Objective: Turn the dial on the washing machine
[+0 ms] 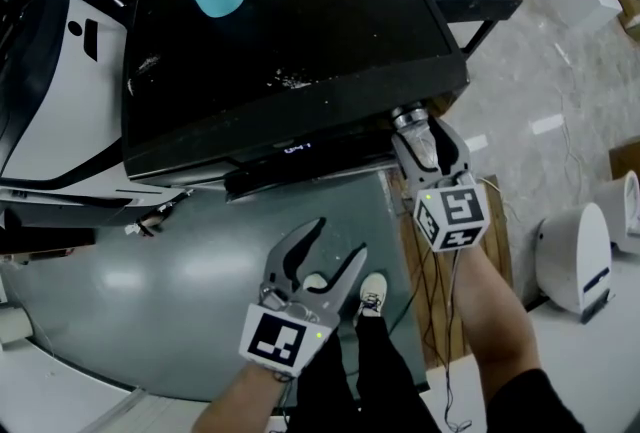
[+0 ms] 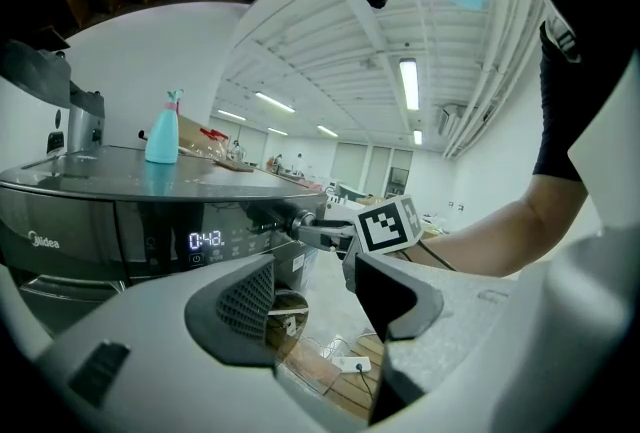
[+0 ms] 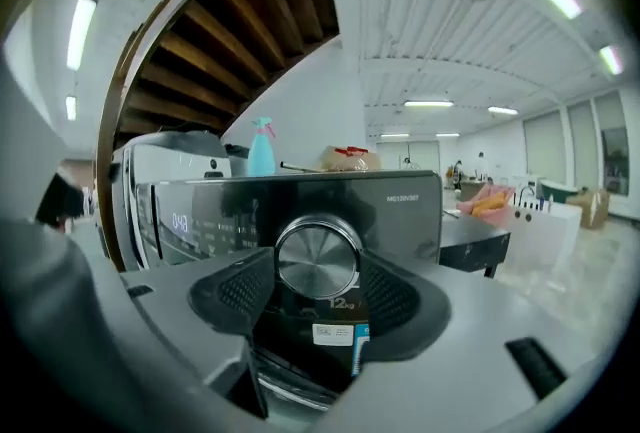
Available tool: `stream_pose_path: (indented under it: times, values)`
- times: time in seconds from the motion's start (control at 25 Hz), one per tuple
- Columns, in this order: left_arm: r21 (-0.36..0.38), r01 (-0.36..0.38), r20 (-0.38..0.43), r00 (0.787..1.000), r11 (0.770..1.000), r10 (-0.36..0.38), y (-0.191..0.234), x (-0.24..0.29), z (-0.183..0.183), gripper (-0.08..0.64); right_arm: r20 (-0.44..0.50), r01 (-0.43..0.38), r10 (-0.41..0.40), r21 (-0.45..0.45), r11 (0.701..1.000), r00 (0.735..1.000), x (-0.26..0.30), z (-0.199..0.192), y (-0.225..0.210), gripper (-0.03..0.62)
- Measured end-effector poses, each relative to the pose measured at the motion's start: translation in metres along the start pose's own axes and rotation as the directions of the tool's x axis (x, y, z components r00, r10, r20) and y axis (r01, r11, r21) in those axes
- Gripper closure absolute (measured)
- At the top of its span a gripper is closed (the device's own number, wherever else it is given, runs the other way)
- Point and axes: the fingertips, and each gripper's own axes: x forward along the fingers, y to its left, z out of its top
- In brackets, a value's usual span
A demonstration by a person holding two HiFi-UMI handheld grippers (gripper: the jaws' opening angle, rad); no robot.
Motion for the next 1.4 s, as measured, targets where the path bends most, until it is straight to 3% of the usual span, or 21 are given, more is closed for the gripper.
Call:
stream_pose_path:
  times: [0.12, 0.24, 0.48, 0.56, 0.72, 1.12, 1.24, 1.4]
  values:
    - [0.0, 0.004, 0.0, 1.0, 1.0, -0.004, -0.001, 0.001, -0.001, 0.327, 0.014, -0.012, 0.01, 0.106, 0.994, 1.0, 0.0, -0.002, -0.002, 0.327]
    - [-0.001, 0.007, -0.004, 1.0, 1.0, -0.007, -0.003, 0.001, -0.002, 0.327, 0.013, -0.01, 0.009, 0.088, 0.996, 1.0, 0.0, -0.002, -0.003, 0.325]
    - [0.003, 0.008, 0.002, 1.0, 1.0, -0.008, -0.003, 0.001, -0.001, 0.327, 0.017, -0.006, 0.007, -0.014, 1.0, 1.0, -0.002, 0.001, -0.002, 0.304]
    - [0.003, 0.007, 0.001, 1.0, 1.0, -0.007, -0.003, 0.001, -0.001, 0.327, 0.005, 0.004, -0.003, -0.087, 0.996, 1.0, -0.003, 0.003, -0.002, 0.304]
    - [-0.003, 0.004, 0.002, 1.0, 1.0, -0.004, -0.002, 0.0, -0.002, 0.327, -0.047, 0.03, -0.043, -0.256, 0.966, 0.998, -0.006, 0.001, 0.003, 0.302]
    - [0.006, -0.008, 0.002, 1.0, 1.0, 0.008, 0.007, -0.002, -0.002, 0.327, -0.029, 0.052, -0.073, -0.451, 0.891, 0.997, -0.002, 0.005, 0.007, 0.302]
    - [0.006, -0.011, 0.003, 1.0, 1.0, 0.011, 0.009, -0.003, -0.003, 0.327, -0.032, 0.045, -0.068, -0.476, 0.878, 0.997, -0.001, 0.005, 0.009, 0.305]
    - [0.007, -0.012, 0.005, 1.0, 1.0, 0.012, 0.01, -0.004, -0.002, 0.327, -0.037, 0.044, -0.066, -0.44, 0.897, 0.997, 0.0, 0.003, 0.01, 0.325]
